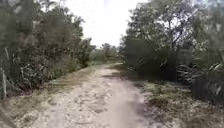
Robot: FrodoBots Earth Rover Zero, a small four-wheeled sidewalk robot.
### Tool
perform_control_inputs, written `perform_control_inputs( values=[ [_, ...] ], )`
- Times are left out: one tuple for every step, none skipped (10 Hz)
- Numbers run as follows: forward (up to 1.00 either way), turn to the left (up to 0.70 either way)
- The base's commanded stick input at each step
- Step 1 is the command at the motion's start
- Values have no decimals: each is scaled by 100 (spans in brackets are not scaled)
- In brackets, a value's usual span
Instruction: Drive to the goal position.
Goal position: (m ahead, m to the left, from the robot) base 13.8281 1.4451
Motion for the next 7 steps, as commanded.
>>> perform_control_inputs(
  values=[
    [85,0],
    [85,0],
    [85,0],
    [85,0],
    [85,0],
    [85,11],
    [85,31]
  ],
)
